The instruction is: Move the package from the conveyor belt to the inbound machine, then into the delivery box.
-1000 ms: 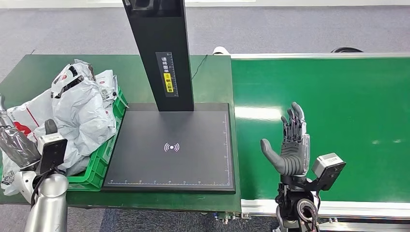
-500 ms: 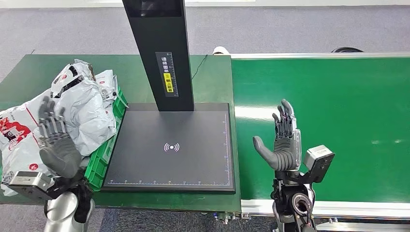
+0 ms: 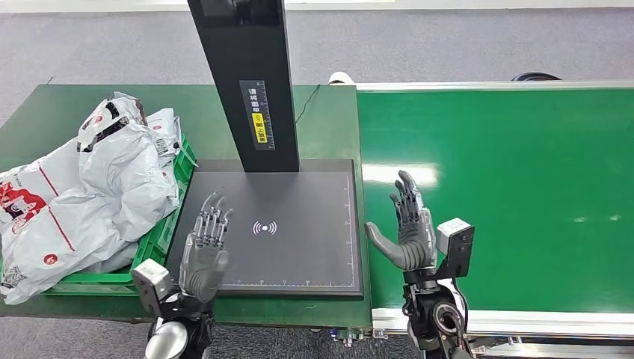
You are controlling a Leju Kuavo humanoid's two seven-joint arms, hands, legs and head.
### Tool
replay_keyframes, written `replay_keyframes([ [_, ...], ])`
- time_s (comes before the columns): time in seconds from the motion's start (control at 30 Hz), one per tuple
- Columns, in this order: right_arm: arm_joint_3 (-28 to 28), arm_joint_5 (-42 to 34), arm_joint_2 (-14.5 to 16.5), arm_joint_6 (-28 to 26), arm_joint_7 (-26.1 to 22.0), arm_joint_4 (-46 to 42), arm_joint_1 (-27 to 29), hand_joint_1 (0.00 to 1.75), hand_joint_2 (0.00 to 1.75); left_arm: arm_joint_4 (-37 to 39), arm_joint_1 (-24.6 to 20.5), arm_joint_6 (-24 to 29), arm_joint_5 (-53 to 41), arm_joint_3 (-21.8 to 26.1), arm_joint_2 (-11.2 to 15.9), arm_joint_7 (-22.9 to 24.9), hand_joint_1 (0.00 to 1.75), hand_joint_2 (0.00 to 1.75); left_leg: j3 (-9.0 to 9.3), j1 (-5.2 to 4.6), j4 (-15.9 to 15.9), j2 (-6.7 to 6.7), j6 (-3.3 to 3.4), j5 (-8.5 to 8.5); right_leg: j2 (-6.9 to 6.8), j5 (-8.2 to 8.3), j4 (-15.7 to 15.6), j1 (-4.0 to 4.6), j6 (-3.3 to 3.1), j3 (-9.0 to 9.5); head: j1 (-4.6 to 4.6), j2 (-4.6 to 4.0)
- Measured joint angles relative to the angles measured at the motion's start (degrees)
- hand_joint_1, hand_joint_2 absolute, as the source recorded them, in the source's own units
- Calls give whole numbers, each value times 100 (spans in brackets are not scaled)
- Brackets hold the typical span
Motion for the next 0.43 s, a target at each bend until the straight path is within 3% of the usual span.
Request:
replay_keyframes([
  [0.43, 136, 232, -2, 4, 89, 242, 13, 0, 175, 531, -51, -65, -22, -18, -66, 65, 0, 175, -1, 0, 0, 2, 0, 0, 0, 0, 0, 0, 0, -1, 0, 0],
])
